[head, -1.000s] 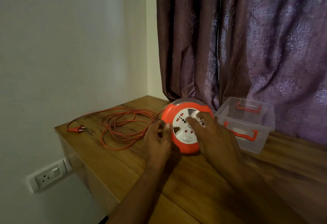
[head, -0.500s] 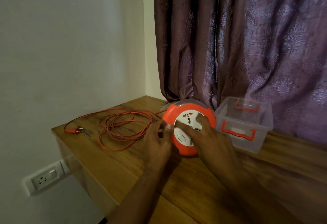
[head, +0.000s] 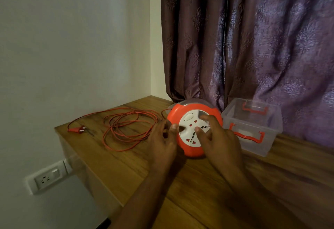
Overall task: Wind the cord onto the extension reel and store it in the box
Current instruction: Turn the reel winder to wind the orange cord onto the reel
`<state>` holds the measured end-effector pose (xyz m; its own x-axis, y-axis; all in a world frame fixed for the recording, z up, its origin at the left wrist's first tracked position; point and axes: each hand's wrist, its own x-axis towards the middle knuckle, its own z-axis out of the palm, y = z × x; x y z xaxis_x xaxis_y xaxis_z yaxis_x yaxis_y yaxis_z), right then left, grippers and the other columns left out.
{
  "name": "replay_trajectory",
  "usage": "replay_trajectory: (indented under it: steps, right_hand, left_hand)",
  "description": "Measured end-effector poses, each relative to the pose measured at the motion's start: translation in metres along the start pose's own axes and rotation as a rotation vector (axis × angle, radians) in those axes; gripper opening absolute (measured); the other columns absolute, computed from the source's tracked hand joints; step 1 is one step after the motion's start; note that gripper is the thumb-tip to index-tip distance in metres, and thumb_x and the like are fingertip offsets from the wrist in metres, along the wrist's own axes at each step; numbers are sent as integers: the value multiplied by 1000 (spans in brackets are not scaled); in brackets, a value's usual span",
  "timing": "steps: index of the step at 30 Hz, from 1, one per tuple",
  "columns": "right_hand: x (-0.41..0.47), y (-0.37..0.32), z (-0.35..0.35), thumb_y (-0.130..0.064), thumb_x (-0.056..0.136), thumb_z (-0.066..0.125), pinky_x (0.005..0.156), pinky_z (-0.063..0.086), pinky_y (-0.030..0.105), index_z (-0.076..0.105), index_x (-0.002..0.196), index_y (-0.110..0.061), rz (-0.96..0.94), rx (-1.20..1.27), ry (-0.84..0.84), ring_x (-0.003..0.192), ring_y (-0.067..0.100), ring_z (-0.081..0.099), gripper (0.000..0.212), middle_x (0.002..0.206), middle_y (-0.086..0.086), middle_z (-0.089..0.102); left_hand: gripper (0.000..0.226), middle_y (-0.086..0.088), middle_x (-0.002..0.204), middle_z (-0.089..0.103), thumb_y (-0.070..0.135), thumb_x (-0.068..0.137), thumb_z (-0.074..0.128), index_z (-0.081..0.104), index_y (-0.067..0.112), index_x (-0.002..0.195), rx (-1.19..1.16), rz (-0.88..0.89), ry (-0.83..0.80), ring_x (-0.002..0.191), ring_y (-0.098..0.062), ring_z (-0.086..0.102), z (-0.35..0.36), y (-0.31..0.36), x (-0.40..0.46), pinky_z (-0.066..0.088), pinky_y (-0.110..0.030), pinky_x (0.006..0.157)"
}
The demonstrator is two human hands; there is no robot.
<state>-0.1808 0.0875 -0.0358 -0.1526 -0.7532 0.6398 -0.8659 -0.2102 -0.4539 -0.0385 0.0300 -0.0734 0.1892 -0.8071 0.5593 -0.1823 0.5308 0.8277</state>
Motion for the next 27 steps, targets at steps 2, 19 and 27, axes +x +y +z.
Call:
replay_trajectory:
  steps: [2, 19, 27]
  right_hand:
    - [-3, -2, 2, -39, 91, 52, 60, 45, 24, 41, 133, -30, -105, -131, 8, 85, 18, 66, 45, 96, -2, 71]
    - [46, -9, -3, -50, 92, 48, 109, 28, 45, 5, 138, -55, -239, -320, -266, 141, 29, 18, 64, 158, -5, -7]
    - [63, -19, 3, -50, 92, 43, 101, 40, 42, 8, 139, -56, -202, -299, -95, 135, 30, 29, 59, 156, -1, 3]
  left_hand:
    - [29, 11, 100, 68, 53, 90, 48, 65, 32, 99, -11, -19, 18, 92, -9, 66, 0, -1, 2, 60, -43, 76]
    - [4, 24, 93, 59, 42, 94, 54, 58, 41, 93, -73, 61, 136, 87, 2, 61, 11, 25, 36, 46, -13, 66]
    - [25, 5, 93, 58, 47, 96, 42, 55, 25, 100, -90, 183, 299, 83, 3, 59, 40, 28, 64, 46, -3, 63]
